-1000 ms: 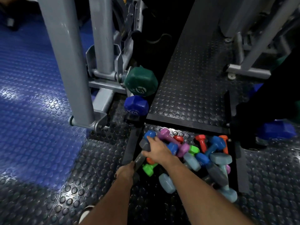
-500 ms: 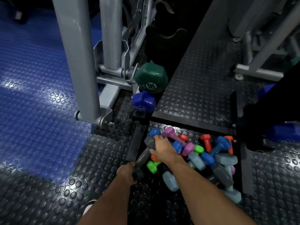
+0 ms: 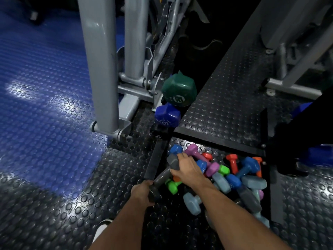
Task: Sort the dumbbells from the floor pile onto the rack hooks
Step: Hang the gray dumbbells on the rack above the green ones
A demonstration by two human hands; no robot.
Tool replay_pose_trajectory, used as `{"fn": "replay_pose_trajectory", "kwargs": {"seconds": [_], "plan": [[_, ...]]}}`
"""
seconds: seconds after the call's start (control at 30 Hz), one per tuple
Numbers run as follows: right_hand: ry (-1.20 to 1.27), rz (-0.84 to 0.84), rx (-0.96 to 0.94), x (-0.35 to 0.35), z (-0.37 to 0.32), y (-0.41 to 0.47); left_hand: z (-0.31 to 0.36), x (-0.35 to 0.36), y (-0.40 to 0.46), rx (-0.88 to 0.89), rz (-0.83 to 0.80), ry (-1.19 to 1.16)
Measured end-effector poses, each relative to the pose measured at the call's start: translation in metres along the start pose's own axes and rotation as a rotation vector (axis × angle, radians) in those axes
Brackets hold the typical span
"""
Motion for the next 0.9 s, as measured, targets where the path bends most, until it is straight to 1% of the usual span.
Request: {"fn": "replay_pose_trajectory", "kwargs": {"seconds": [0.13, 0.27, 0.37, 0.43, 0.47, 0.57, 0.63, 0.73, 0.8, 0.9], "plan": [[0.226, 0.06, 0.039, -0.034, -0.011, -0.034, 0.017, -0.017, -0.035, 0.097, 0.065, -0.091], [0.383, 0.119, 0.053, -0.077, -0.035, -0.059, 0.056, -0.033, -0.082, 0.279, 0.11, -0.204], [0.608, 0.148, 0.092, -0.112, -0.05, -0.074, 0.101, -0.038, -0.124, 0.416, 0.061, -0.275], [0.763, 0.138, 0.099, -0.135, -0.062, -0.083, 0.133, -0.036, -0.152, 0.478, -0.014, -0.33], [0.781, 0.133, 0.096, -0.147, -0.071, -0.088, 0.149, -0.037, -0.165, 0.517, -0.039, -0.36], [0.692, 0.177, 0.04, -0.184, -0.099, -0.098, 0.197, -0.033, -0.198, 0.605, -0.088, -0.343], [0.674, 0.266, 0.032, -0.214, -0.112, -0.11, 0.229, -0.03, -0.236, 0.661, -0.119, -0.316], [0.714, 0.375, 0.002, -0.252, -0.133, -0.132, 0.276, -0.019, -0.285, 0.814, -0.162, -0.298], [0.791, 0.43, -0.007, -0.271, -0.14, -0.138, 0.306, -0.01, -0.318, 0.955, -0.175, -0.29], [0.853, 0.483, 0.054, -0.287, -0.144, -0.137, 0.346, 0.013, -0.36, 1.067, -0.217, -0.23]]}}
Point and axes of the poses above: each hand's wrist, its own y-axis towards the middle knuckle, its own x-axis out of the palm, z = x × y, the point moved 10 cm from there along y, towards the middle knuckle
